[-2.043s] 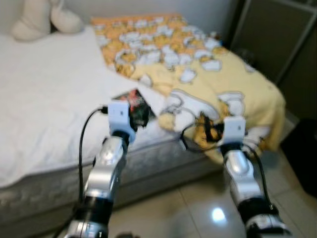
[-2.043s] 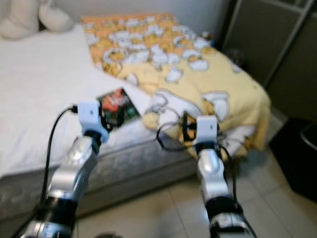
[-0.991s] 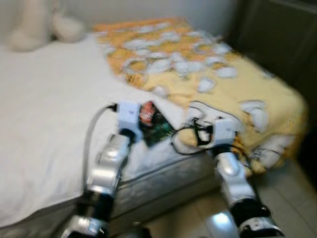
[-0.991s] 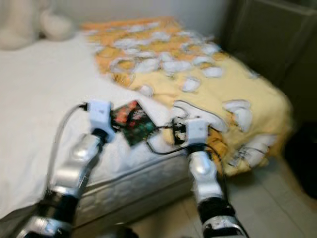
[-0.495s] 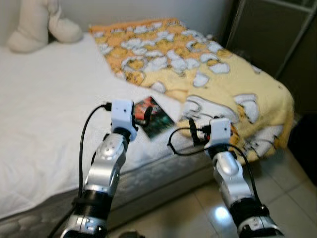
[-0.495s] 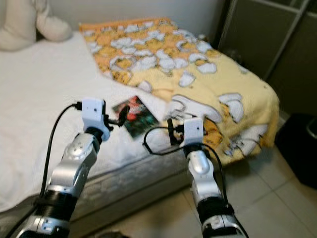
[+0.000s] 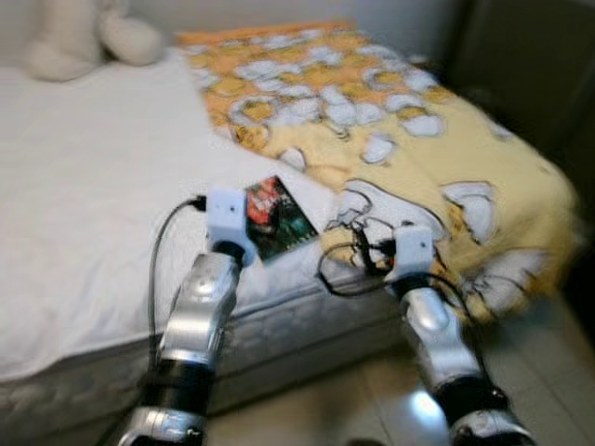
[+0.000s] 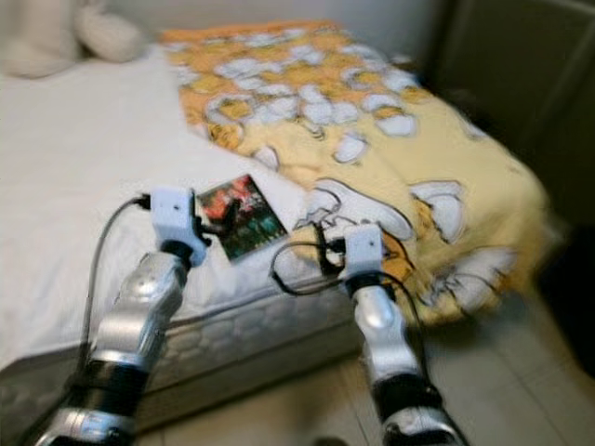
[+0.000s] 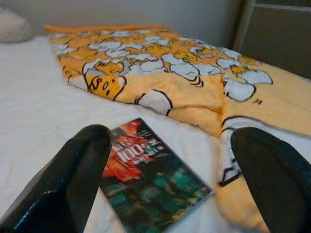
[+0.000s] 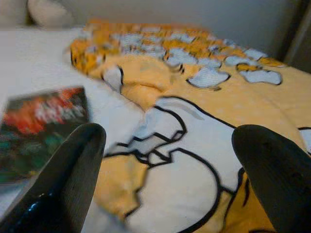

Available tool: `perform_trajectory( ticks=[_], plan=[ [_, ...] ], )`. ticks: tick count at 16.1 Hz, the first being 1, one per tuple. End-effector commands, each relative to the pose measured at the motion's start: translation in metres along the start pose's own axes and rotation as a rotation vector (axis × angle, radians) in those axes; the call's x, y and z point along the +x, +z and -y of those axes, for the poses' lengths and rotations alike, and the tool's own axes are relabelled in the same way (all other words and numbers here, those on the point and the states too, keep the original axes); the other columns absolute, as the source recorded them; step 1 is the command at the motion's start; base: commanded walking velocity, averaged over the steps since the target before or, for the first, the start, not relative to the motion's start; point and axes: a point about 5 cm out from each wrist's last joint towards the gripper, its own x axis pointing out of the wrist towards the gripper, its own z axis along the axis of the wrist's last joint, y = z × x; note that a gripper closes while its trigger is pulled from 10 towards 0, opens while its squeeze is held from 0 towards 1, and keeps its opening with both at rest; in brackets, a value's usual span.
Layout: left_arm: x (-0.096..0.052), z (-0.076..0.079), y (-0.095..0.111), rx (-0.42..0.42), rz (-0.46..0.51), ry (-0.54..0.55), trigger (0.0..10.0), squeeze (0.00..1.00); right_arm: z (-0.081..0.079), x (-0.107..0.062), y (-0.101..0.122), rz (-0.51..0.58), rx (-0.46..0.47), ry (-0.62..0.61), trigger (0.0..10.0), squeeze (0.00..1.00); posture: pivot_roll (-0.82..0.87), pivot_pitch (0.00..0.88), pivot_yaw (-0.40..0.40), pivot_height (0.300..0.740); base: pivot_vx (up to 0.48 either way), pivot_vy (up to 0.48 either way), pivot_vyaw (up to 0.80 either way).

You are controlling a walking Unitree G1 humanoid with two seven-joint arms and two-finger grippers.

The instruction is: Clean up the room

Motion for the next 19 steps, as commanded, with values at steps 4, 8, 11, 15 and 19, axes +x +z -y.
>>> perform_trajectory(
  ticks=[4,8,11,15,19],
  plan=[
    [-0.001,-0.007,0.005,0.054,0.010,0.002,10.0,0.00,-0.008,0.007,0.010,0.026,0.034,0.012,10.0,0.00,-0.01,0.000,0.014,0.727,0.327,0.273,0.47],
    [0.000,-0.007,0.008,0.048,0.028,-0.007,10.0,0.00,-0.007,0.006,0.009,0.018,0.027,0.019,10.0,0.00,-0.01,0.000,0.014,0.727,0.064,0.000,0.00],
    [-0.001,-0.003,0.009,0.076,0.030,-0.046,10.0,0.00,-0.010,0.006,0.007,0.012,0.028,0.027,10.0,0.00,-0.01,0.000,0.016,0.727,0.000,-0.147,0.00],
    [-0.001,0.001,0.008,0.080,0.029,-0.055,10.0,0.00,-0.011,0.005,0.007,0.014,0.029,0.033,10.0,0.00,-0.01,0.000,0.018,0.727,0.195,-0.408,0.00],
    [-0.002,-0.006,0.007,0.048,0.028,-0.018,10.0,0.00,-0.012,0.005,0.006,0.010,0.029,0.036,10.0,0.00,-0.01,0.000,0.018,0.727,0.386,-0.170,0.00]
  ],
)
